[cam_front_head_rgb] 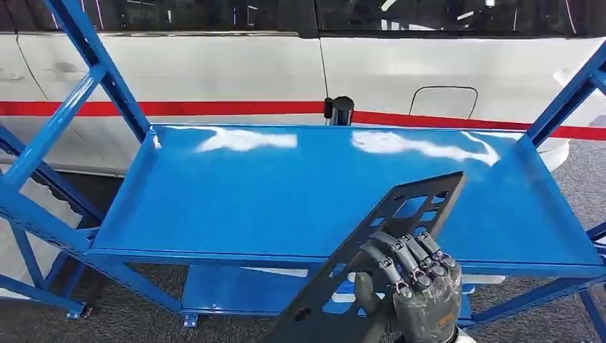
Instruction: Take the parts from the cabinet and place them on the table.
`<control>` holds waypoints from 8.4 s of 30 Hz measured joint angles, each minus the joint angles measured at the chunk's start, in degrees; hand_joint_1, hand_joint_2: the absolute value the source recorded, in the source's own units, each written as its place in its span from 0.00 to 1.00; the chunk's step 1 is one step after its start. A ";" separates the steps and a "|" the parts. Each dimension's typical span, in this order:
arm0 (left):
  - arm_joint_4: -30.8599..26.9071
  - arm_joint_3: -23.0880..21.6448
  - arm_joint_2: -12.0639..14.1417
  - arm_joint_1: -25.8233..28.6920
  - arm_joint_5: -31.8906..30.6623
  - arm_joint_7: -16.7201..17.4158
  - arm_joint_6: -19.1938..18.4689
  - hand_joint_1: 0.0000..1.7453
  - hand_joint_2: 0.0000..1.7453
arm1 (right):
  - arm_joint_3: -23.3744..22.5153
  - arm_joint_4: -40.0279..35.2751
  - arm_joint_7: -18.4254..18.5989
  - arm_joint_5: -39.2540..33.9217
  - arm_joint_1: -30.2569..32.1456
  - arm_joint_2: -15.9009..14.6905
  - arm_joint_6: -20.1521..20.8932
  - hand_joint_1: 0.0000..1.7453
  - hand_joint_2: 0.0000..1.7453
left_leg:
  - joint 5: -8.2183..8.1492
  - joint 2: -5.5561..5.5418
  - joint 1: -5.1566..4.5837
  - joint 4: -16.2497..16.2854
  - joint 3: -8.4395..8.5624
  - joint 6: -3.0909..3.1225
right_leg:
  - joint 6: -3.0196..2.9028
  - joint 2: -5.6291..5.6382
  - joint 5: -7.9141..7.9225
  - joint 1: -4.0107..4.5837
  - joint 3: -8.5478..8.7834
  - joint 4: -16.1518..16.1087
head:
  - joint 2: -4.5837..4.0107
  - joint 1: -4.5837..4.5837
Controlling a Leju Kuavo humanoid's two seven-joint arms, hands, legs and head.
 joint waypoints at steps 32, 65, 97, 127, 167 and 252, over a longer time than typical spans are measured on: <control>0.00 1.35 -0.37 -0.10 -1.51 -1.38 -2.16 0.00 1.00 | -4.81 -3.43 -4.20 -3.71 1.24 1.77 0.00 1.00 0.00 | 1.24 -0.03 1.56 -0.69 -0.30 -0.51 | 1.60 -0.21 -1.10 -0.07 1.31 -0.35 | 0.00 -0.22; 0.00 -0.07 0.13 -1.85 -8.16 -0.70 -5.38 0.00 1.00 | -14.25 -12.26 0.98 1.25 7.52 0.92 0.28 1.00 0.00 | 2.92 0.16 1.10 -0.56 -2.34 1.02 | -0.08 -0.26 -7.63 -0.20 -1.28 6.68 | 0.00 0.09; -0.17 0.28 -8.68 -7.97 -6.40 -1.16 4.20 0.00 1.00 | -6.67 -3.54 2.23 -0.39 -3.87 -0.39 0.15 1.00 0.00 | 5.15 0.73 0.71 -2.28 -3.27 1.30 | -0.26 -0.37 -10.14 0.21 -3.83 12.77 | 0.00 -0.20; -0.52 0.79 -7.96 -8.09 -5.90 -1.25 4.70 0.00 1.00 | -7.08 -2.88 1.99 -1.58 -2.63 -0.43 0.15 1.00 0.00 | 5.04 0.66 0.30 -2.76 -2.80 1.75 | -0.63 -0.08 -8.62 0.51 -3.95 9.79 | 0.00 0.22; -1.07 4.96 -4.40 -2.82 -5.20 0.31 5.07 0.00 1.00 | -11.30 13.81 -7.56 -10.80 -5.39 3.04 0.13 1.00 0.00 | 9.28 0.81 0.03 0.78 -9.87 -0.76 | 1.25 -0.06 -8.84 0.05 8.50 -0.89 | 0.00 -0.06; -2.34 8.68 -3.87 -2.58 -0.42 -3.72 3.82 0.00 1.00 | -7.15 30.18 -2.98 -14.86 -23.25 1.80 0.13 1.00 0.00 | 4.02 0.40 1.08 -0.28 -4.19 0.75 | -0.17 -0.48 -5.77 -0.14 -3.38 5.26 | 0.00 0.02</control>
